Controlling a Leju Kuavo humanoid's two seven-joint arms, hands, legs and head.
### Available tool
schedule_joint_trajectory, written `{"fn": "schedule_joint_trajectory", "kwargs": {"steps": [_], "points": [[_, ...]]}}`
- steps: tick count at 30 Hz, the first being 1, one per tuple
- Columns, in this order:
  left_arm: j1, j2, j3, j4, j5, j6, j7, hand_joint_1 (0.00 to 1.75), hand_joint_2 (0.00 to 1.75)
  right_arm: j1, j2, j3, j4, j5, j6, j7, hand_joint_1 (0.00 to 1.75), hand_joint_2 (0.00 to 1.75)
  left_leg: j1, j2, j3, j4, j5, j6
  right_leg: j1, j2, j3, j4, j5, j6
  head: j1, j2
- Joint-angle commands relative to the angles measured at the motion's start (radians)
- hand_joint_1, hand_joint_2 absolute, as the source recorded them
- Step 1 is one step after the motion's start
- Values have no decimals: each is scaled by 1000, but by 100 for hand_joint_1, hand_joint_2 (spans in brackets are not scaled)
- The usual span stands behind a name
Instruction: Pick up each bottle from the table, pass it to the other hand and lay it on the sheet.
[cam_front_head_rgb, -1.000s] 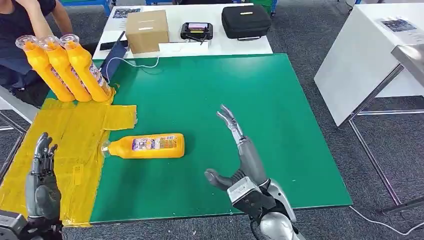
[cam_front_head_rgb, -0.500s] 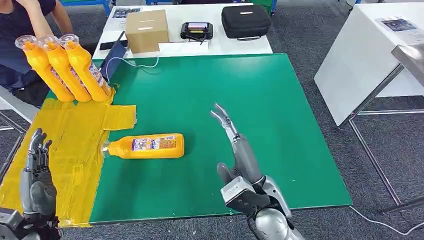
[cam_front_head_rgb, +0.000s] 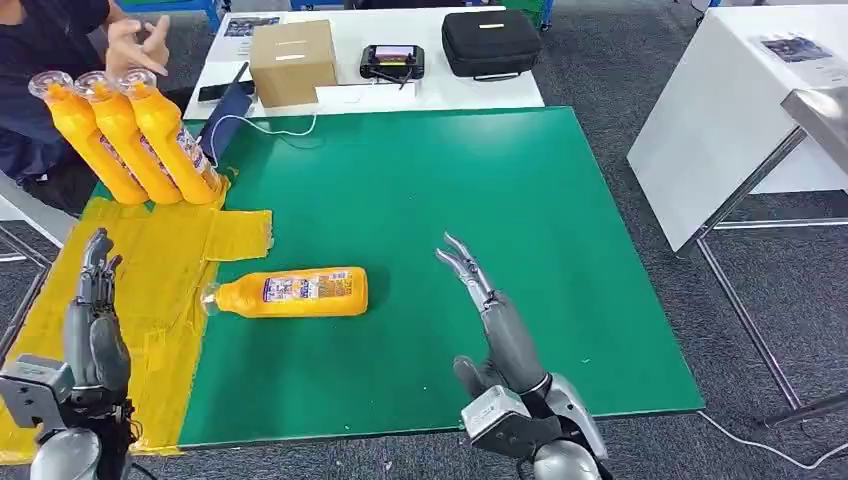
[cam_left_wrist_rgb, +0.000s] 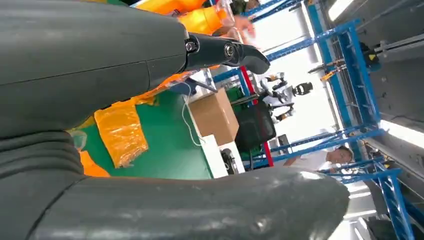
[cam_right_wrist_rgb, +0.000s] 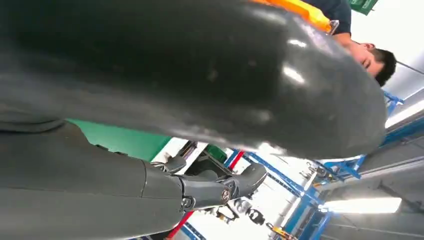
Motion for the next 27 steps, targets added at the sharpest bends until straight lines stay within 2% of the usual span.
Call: {"fn": "schedule_joint_trajectory", "kwargs": {"steps": [1, 3, 4, 5, 6, 7, 8, 10, 11, 14, 16, 17, 19, 20, 22, 27], "points": [[-1, 36, -1, 53, 28, 8, -12, 0, 0, -70, 10, 32, 72, 4, 31, 11, 0, 0, 1, -2, 6, -1, -2, -1, 0, 8, 5, -1, -2, -2, 0, 0], [46, 46, 57, 41, 41, -7, -34, 0, 0, -129, 44, 76, 134, 14, 37, 22, 0, 0, 1, 3, 5, -1, -2, -1, 0, 10, 4, -1, 0, -2, 0, 0], [55, 48, 74, 44, 45, -20, -45, 0, 0, -143, 56, 85, 145, 18, 34, 27, 0, 0, 1, 5, 7, -1, -3, -1, 0, 15, 5, 0, -1, -2, 0, 0], [57, 49, 92, 55, 50, -32, -50, 0, 0, -160, 63, 97, 161, 17, 32, 27, 0, 0, 1, 6, 5, -2, -2, -1, 0, 12, 3, 0, 0, -2, 0, 0], [54, 48, 103, 62, 49, -42, -56, 0, 0, -166, 66, 101, 164, 16, 29, 32, 0, 0, 1, 6, 7, -2, -3, -1, 0, 15, 5, 0, 0, -2, 0, 0], [54, 48, 103, 62, 49, -42, -56, 0, 0, -166, 66, 101, 164, 16, 29, 32, 0, 0, 1, 4, 5, -2, -2, -1, 0, 12, 4, 0, 0, -2, 0, 0], [50, 46, 102, 63, 49, -42, -56, 0, 0, -166, 64, 101, 163, 16, 29, 32, 0, 0, 2, 4, 7, -2, -3, -2, 0, 14, 6, 0, -1, -3, 0, 0], [45, 42, 102, 67, 46, -45, -57, 0, 0, -162, 59, 101, 157, 16, 28, 33, 0, 0, 0, 0, 2, -1, 0, 0, 0, 4, 1, 0, 0, -1, 0, 0], [37, 37, 112, 76, 43, -47, -43, 0, 0, -165, 55, 107, 155, 14, 28, 33, 0, 0, 2, -1, 6, -1, -2, -1, 0, 8, 5, 0, -2, -2, 0, 0], [14, 58, 144, 137, 35, -57, -27, 0, 0, -190, 49, 136, 159, 40, 24, 58, 0, 0, 1, 1, 5, -1, -2, -1, 0, 10, 5, 0, -1, -2, 0, 0], [2, 59, 162, 156, 33, -62, -26, 0, 0, -192, 42, 133, 144, 115, -38, 44, 0, 0, 1, 0, 4, -2, 0, -1, 0, 6, 4, -1, -1, -2, 0, 0], [2, 56, 169, 149, 31, -67, -26, 0, 0, -181, 38, 128, 119, 190, -103, 15, 0, 0, 1, -1, 5, -2, -1, -1, 0, 7, 5, 0, -1, -2, 0, 0], [3, 54, 169, 143, 32, -67, -26, 0, 0, -173, 35, 127, 107, 190, -104, 16, 0, 0, 1, -2, 2, -1, 0, 0, 0, 3, 3, 0, -1, -2, 0, 0], [8, 50, 167, 125, 31, -70, -25, 0, 0, -151, 36, 117, 78, 242, -163, -12, 0, 0, 1, -3, 4, -1, -1, -1, 0, 5, 4, 0, -2, -2, 0, 0], [7, 48, 167, 122, 30, -71, -21, 0, 0, -142, 19, 110, 64, 162, -101, 6, 0, 0, 1, -3, 3, -1, -1, 0, 0, 3, 3, 0, -1, -1, 0, 0], [3, 40, 143, 115, 6, -66, -18, 0, 0, -127, 13, 93, 59, 152, -85, -14, 0, 0, 1, -4, 2, -1, 0, 0, 0, 2, 3, -1, -1, -1, 0, 0]]}}
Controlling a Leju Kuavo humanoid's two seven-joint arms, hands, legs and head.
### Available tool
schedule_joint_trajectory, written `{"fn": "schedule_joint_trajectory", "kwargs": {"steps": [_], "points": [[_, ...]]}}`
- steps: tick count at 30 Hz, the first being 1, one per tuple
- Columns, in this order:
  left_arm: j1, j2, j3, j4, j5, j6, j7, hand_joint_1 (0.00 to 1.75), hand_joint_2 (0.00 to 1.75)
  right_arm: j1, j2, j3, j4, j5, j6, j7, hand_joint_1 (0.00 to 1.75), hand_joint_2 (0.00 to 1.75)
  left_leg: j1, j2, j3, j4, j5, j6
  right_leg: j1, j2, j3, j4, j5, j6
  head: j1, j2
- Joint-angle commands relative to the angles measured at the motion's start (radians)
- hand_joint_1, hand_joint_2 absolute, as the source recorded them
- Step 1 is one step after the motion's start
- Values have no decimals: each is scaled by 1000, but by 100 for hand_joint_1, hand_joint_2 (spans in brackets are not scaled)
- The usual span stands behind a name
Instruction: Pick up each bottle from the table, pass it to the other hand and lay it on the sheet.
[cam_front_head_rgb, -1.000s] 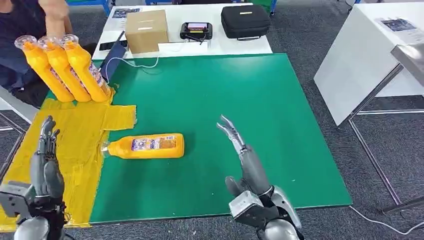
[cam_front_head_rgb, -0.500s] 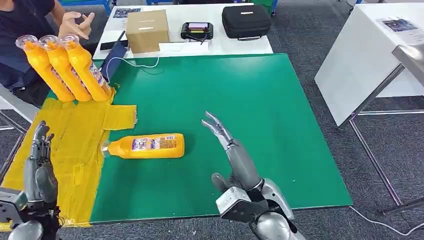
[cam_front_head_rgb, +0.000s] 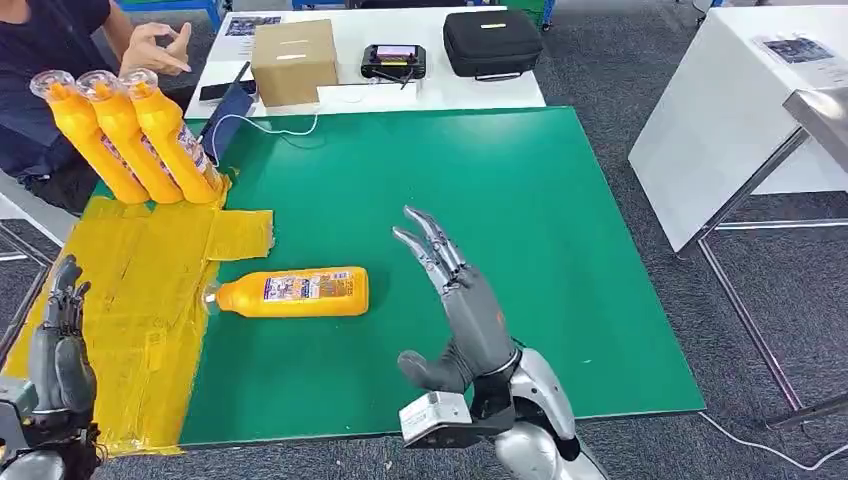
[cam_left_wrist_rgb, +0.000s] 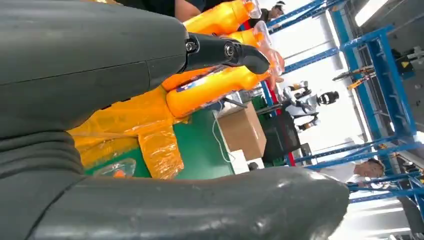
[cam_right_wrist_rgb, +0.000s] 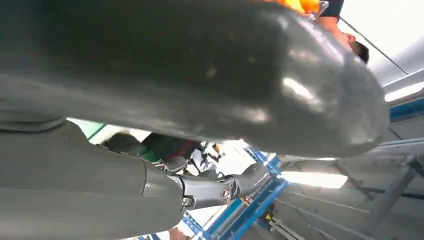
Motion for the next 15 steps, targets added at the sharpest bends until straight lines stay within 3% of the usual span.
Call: {"fn": "schedule_joint_trajectory", "kwargs": {"steps": [1, 12, 13, 15], "points": [[-38, -13, 5, 57, -25, 0, 9, 0, 0, 8, -42, -5, -9, -39, 37, -15, 0, 0, 1, -5, 5, 0, -2, 0, 0, 4, 6, -1, -2, -1, 0, 0], [-121, 2, -35, 140, -29, -7, 63, 0, 0, -4, -67, -21, -6, -42, 56, -8, 0, 0, 1, -6, 5, 0, -1, -1, 0, 4, 5, -1, -2, -2, 0, 0], [-154, 1, -48, 171, -32, -5, 79, 0, 0, -5, -79, -35, -14, -56, 67, 6, 0, 175, 1, -5, 3, -1, 0, 0, 0, 2, 4, -1, -1, -1, 0, 0], [-248, -2, -80, 271, -32, 20, 113, 0, 0, 10, -110, -81, -36, -90, 87, 2, 0, 175, 1, -12, 3, 0, 1, 0, 0, -3, 5, -1, -2, -1, 0, 0]]}}
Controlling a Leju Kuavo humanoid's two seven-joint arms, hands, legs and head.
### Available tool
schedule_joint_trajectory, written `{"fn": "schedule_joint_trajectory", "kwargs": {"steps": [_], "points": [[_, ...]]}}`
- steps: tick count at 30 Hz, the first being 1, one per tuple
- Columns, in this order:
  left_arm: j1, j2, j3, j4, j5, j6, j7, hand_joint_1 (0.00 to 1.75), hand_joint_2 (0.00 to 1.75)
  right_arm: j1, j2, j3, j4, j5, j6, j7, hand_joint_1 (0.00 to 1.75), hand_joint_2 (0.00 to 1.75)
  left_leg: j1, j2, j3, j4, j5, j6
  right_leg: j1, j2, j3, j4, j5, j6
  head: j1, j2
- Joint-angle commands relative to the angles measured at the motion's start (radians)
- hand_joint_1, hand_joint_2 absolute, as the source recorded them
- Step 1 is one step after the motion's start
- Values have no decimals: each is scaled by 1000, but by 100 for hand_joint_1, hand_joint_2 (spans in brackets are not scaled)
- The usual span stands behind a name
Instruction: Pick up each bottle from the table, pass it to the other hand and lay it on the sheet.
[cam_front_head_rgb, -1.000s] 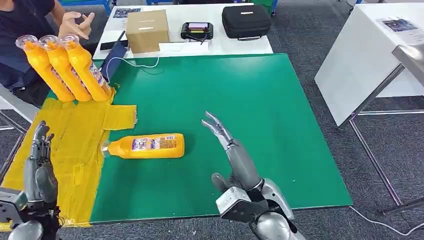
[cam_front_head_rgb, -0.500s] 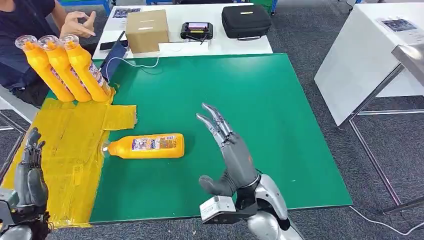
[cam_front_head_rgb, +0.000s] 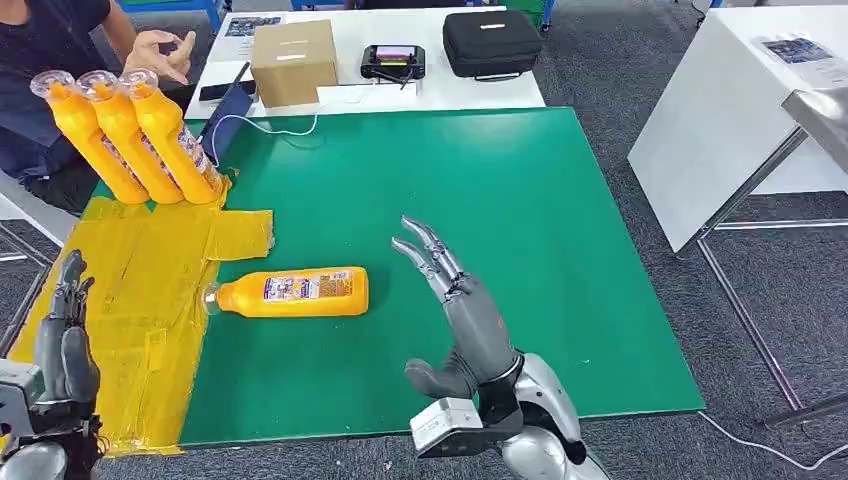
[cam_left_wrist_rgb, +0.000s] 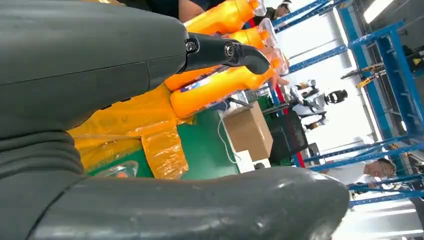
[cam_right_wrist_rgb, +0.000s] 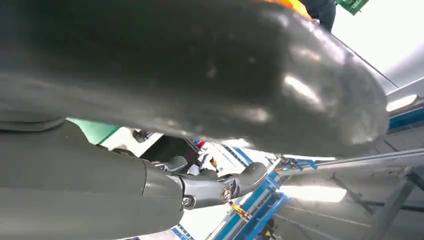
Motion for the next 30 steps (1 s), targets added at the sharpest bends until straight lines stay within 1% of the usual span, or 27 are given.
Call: {"fn": "schedule_joint_trajectory", "kwargs": {"steps": [1, 2, 3, 4, 6, 7, 9, 10, 13, 14, 16, 17, 21, 22, 23, 24, 25, 26, 28, 29, 30], "points": [[-238, 8, -91, 289, 2, 31, 88, 0, 0, -1, -94, -89, -25, -51, 60, 13, 0, 175, 1, -14, 2, -1, 1, 0, -1, -6, 5, -1, -2, -1, 0, 0], [-263, 19, -91, 340, 16, 36, 87, 0, 0, 1, -94, -89, -16, -53, 76, 12, 0, 175, 0, -11, 2, -1, 1, 0, -1, -5, 3, -1, -1, -1, 0, 0], [-279, 34, -90, 384, 33, 34, 83, 0, 0, -5, -88, -86, -3, -55, 85, 12, 0, 175, 0, -10, 2, -1, 1, 0, -1, -5, 2, -1, -1, -1, 0, 0], [-294, 54, -90, 428, 40, 32, 77, 0, 0, -18, -83, -79, 12, -56, 90, 12, 0, 175, 0, -13, 3, -1, 2, 0, -1, -5, 4, -2, -1, -1, 1, 0], [-334, 106, -61, 543, 104, -22, 73, 0, 0, -60, -77, -58, 42, -72, 107, 16, 0, 175, 0, -8, 3, -1, 1, 0, -1, -1, 5, -1, 0, -1, 0, 0], [-341, 129, -50, 572, 117, -38, 60, 0, 0, -71, -76, -52, 45, -74, 107, 17, 0, 175, 0, -8, 5, -2, 1, -1, -1, 2, 7, -1, 0, -2, 0, 0], [-358, 157, -25, 616, 132, -48, 39, 0, 0, -83, -82, -42, 46, -81, 106, 20, 0, 175, 0, -3, 3, -1, 1, -1, -1, 2, 4, 0, 2, -4, 0, 0], [-361, 172, -13, 621, 142, -62, 36, 0, 0, -83, -86, -41, 44, -82, 106, 20, 0, 175, 1, -3, 5, -1, 0, -1, 0, 4, 5, 0, 2, -4, 0, 0], [-365, 186, -2, 614, 142, -67, 34, 0, 0, -82, -90, -44, 43, -91, 104, 20, 0, 175, 1, -1, 2, 0, 1, -1, 2, 3, 3, 0, 2, -4, 0, 0], [-364, 185, -1, 610, 140, -70, 38, 0, 0, -84, -90, -43, 46, -94, 105, 20, 0, 175, 2, -2, 4, 0, 0, -2, 2, 6, 5, 0, 1, -4, 0, 0], [-375, 183, -5, 624, 129, -73, 52, 0, 0, -92, -90, -41, 53, -105, 108, 19, 0, 175, 2, -2, 2, 0, 1, -1, 1, 2, 3, 0, 2, -3, 0, 0], [-378, 181, -6, 629, 128, -72, 52, 0, 0, -95, -89, -41, 54, -105, 108, 19, 0, 175, 2, -3, 4, 0, 0, -1, 1, 5, 5, 0, 1, -4, 0, 0], [-388, 176, -9, 659, 123, -66, 53, 0, 0, -100, -87, -36, 56, -110, 109, 17, 0, 175, 2, -2, 2, 0, 1, -1, 1, 2, 3, 0, 2, -3, 0, 0], [-389, 174, -8, 682, 124, -66, 55, 0, 0, -104, -86, -31, 56, -114, 112, 17, 0, 0, 1, -2, 1, 0, 1, -1, 1, 2, 2, 0, 2, -3, 0, 0], [-384, 170, -7, 694, 125, -64, 52, 0, 0, -104, -82, -25, 54, -114, 111, 17, 0, 0, 2, -4, 3, 0, 1, -1, 1, 4, 4, 0, 1, -4, 0, 0], [-371, 167, 4, 705, 138, -69, 41, 0, 0, -104, -78, -13, 53, -113, 113, 16, 0, 0, 1, -2, 2, -1, 1, -1, 1, 3, 3, 0, 2, -4, 0, 0], [-328, 173, 21, 699, 149, -68, 18, 0, 0, -106, -69, 13, 55, -105, 121, 13, 0, 0, 1, -1, 2, -1, 1, -1, 1, 3, 2, 0, 2, -4, 0, 0], [-293, 178, 42, 694, 169, -83, -5, 0, 0, -109, -57, 35, 60, -93, 122, 15, 0, 0, 1, -1, 5, -2, 0, -1, 0, 7, 5, -1, 1, -4, 0, 0], [-208, 193, 99, 683, 209, -124, -52, 0, 0, -130, -20, 85, 87, -66, 117, 31, 0, 0, 0, 5, 5, -2, 0, -1, 0, 10, 4, 0, 2, -4, 0, 0], [-192, 192, 112, 683, 210, -140, -66, 0, 0, -135, -13, 96, 93, -64, 107, 37, 0, 0, 0, 7, 7, -3, -2, -2, 0, 15, 6, -1, 2, -5, 1, 0], [-183, 181, 128, 679, 207, -154, -79, 0, 0, -140, -11, 107, 97, -63, 97, 36, 0, 0, 0, 8, 6, -3, -1, -2, 0, 13, 5, -1, 2, -4, 0, 0]]}}
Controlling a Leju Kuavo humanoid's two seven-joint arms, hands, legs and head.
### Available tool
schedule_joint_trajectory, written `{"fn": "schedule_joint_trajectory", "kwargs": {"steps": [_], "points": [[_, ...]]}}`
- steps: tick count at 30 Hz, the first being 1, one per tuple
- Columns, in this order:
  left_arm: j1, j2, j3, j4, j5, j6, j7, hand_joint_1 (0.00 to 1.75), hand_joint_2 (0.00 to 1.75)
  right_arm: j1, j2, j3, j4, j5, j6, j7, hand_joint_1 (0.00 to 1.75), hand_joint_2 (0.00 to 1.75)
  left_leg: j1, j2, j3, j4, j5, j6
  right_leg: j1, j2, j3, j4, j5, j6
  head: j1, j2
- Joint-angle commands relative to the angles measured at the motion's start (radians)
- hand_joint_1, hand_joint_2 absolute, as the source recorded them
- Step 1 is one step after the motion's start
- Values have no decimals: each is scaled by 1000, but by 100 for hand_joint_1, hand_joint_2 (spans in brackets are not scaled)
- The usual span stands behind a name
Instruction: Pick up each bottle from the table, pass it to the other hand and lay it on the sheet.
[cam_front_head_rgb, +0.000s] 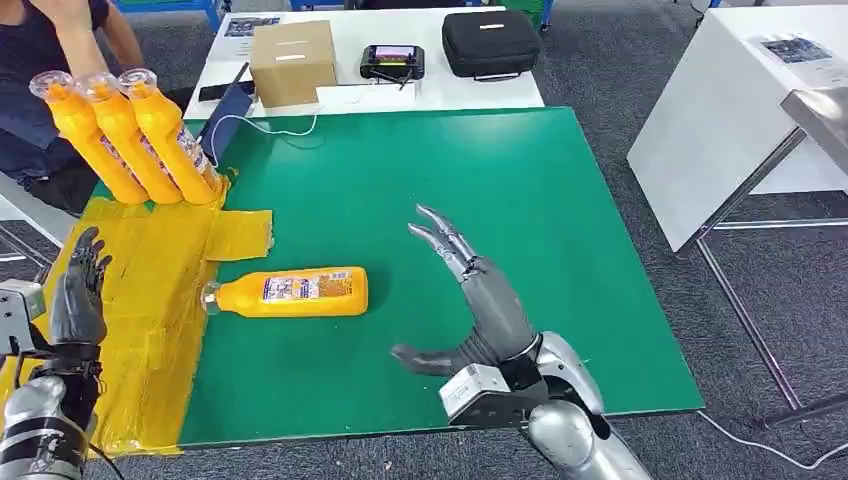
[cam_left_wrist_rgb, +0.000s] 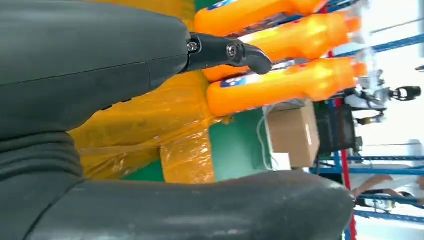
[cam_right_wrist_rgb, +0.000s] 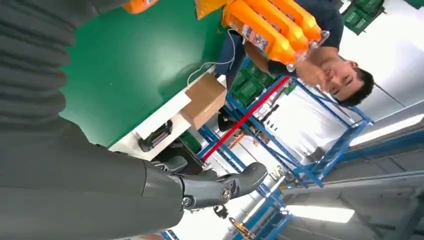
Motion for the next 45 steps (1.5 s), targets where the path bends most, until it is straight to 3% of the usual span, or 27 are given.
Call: {"fn": "schedule_joint_trajectory", "kwargs": {"steps": [1, 6, 12, 16, 22, 25, 27, 31, 40, 45], "points": [[136, -10, 149, 93, 41, -92, -102, 0, 0, -80, 58, 149, 96, 36, -23, 20, 0, 0, 0, 8, 9, -3, -4, -2, -1, 17, 5, -2, -1, -2, -1, 0], [125, -54, 146, 70, 10, -84, -105, 0, 0, -83, 58, 156, 93, 39, -25, 20, 0, 0, 2, -1, 6, -1, -2, -1, 0, 10, 2, -1, -3, -2, -1, 0], [139, -160, 100, -28, -23, -85, -108, 0, 0, -51, 40, 141, 65, 55, -28, 26, 0, 0, 1, -3, 2, -1, -1, 0, -1, 5, 0, -1, -2, -2, 0, 0], [110, -247, 21, -84, -42, -47, -64, 0, 0, -6, -23, 78, 0, 39, -24, 18, 0, 0, 0, -10, 3, 0, -1, 0, -2, 1, 2, -2, -3, -1, -1, 0], [106, -242, -9, -81, -36, -43, -56, 0, 0, 6, -21, 62, -6, 42, -20, 17, 0, 0, -1, -3, 1, 0, -1, 0, -2, 3, -1, -1, -1, -1, 0, 0], [30, -307, -109, -30, -69, -2, -22, 0, 0, 52, -67, -4, -45, 40, -15, 18, 0, 0, 0, -13, 3, 0, -1, -1, -2, -2, 4, -1, -4, -2, -1, 0], [0, -313, -153, 13, -54, 33, -25, 0, 0, 44, -64, -27, -39, 37, 5, 18, 0, 0, 0, -18, 2, 2, 0, 0, -1, -6, 2, -1, -4, -1, -2, 0], [-16, -309, -177, 62, -35, 47, -32, 0, 0, 9, -53, -31, -21, 37, 22, 19, 0, 0, -1, -7, 1, 0, 0, 0, -2, 1, -1, -1, -1, -1, -1, 0], [-48, -300, -186, 134, -28, 62, -42, 0, 0, -10, -58, -29, -11, 39, 27, 21, 0, 0, 0, -4, 3, 0, -1, 0, -2, 4, 1, -1, 0, -1, -1, 0], [-95, -241, -217, 221, -78, 128, -53, 0, 0, -17, -71, -26, -5, 40, 30, 23, 0, 0, 0, -5, 4, 1, -1, 0, -1, 5, 2, 0, -1, -1, -1, 0]]}}
